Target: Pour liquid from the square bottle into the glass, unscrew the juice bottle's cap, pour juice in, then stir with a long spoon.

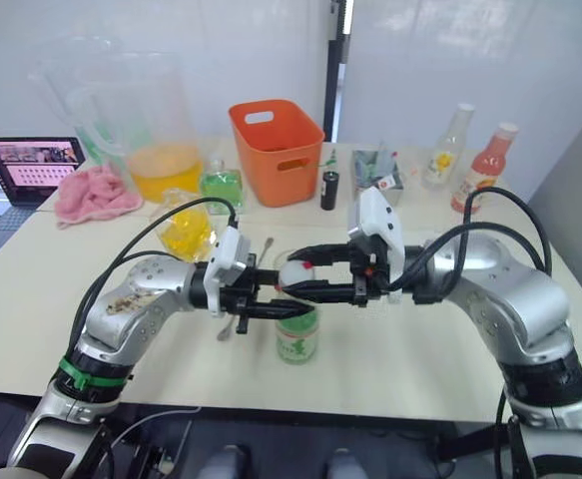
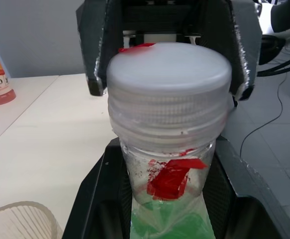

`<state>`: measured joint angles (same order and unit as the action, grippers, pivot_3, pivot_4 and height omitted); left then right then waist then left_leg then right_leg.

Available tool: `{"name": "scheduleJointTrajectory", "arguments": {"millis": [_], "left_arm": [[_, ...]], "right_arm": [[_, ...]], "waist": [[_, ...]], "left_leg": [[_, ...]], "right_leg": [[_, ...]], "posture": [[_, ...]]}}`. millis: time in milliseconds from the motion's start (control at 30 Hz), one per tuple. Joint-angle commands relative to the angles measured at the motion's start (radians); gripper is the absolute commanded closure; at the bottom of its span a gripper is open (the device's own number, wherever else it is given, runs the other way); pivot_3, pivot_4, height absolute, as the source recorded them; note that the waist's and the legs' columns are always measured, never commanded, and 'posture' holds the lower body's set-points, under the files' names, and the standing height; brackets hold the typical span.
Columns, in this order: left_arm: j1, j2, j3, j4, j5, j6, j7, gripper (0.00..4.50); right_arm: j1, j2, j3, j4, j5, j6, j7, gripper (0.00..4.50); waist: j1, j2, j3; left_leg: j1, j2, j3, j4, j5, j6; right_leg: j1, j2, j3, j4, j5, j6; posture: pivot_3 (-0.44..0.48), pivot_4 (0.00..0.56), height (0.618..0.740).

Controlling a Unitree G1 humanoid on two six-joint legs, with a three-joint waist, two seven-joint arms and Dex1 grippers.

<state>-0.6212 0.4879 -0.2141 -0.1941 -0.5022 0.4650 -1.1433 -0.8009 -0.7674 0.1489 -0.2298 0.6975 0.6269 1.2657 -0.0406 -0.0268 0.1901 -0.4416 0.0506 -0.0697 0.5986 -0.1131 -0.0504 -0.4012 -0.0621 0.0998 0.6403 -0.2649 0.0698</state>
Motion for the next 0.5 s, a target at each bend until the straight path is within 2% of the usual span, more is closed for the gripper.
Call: {"name": "scheduleJointTrajectory", "arguments": {"millis": [33, 133, 233, 400, 467, 500], "left_arm": [[0.018, 0.011, -0.027, 0.0, 0.033, 0.039, 0.027, 3.14], [0.025, 0.015, -0.023, -0.02, 0.029, 0.049, 0.038, 3.14], [0.039, 0.031, -0.02, -0.041, 0.022, 0.061, 0.032, 3.14], [0.039, 0.04, -0.018, -0.044, 0.025, 0.064, 0.032, 3.14], [0.04, 0.039, -0.017, -0.047, 0.021, 0.068, 0.036, 3.14], [0.042, 0.039, -0.016, -0.051, 0.016, 0.074, 0.038, 3.14]], "right_arm": [[-0.111, 0.052, 0.092, 0.166, -0.074, -0.124, 0.231, 2.83], [-0.227, 0.089, 0.162, 0.331, -0.08, -0.245, 0.343, 2.83], [-0.303, 0.088, 0.243, 0.424, -0.061, -0.323, 0.349, 2.83], [-0.333, 0.078, 0.29, 0.475, -0.029, -0.362, 0.349, 2.83], [-0.329, 0.072, 0.28, 0.481, -0.023, -0.348, 0.349, 1.8], [-0.321, 0.064, 0.268, 0.474, -0.011, -0.335, 0.349, 1.46]], "waist": [[-0.004, 0.0, 0.0], [-0.006, 0.0, 0.0], [-0.007, 0.0, 0.0], [-0.012, 0.0, 0.0], [-0.014, 0.0, 0.0], [-0.014, 0.0, 0.0]], "left_leg": [[0.0, 0.0, 0.0, 0.0, 0.0, 0.0], [0.0, 0.0, 0.0, -0.001, 0.0, 0.0], [0.0, 0.0, 0.0, -0.001, 0.0, 0.0], [0.001, 0.0, 0.0, -0.001, 0.0, 0.0], [0.001, 0.0, 0.0, -0.001, 0.0, 0.0], [0.001, 0.0, 0.0, -0.001, 0.0, 0.0]], "right_leg": [[0.0, 0.0, 0.0, 0.0, 0.0, 0.0], [0.0, 0.0, 0.0, 0.001, 0.0, 0.0], [-0.001, 0.0, 0.0, 0.001, 0.002, 0.003], [-0.001, 0.0, 0.0, 0.002, 0.001, 0.002], [-0.001, 0.0, 0.0, 0.003, 0.001, 0.0], [-0.001, 0.0, 0.0, 0.003, 0.001, 0.0]], "posture": [[0.0, 0.15, 0.74], [0.0, 0.15, 0.74], [0.0, 0.15, 0.74], [0.0, 0.15, 0.74], [0.0, 0.15, 0.74], [0.0, 0.15, 0.74]]}}
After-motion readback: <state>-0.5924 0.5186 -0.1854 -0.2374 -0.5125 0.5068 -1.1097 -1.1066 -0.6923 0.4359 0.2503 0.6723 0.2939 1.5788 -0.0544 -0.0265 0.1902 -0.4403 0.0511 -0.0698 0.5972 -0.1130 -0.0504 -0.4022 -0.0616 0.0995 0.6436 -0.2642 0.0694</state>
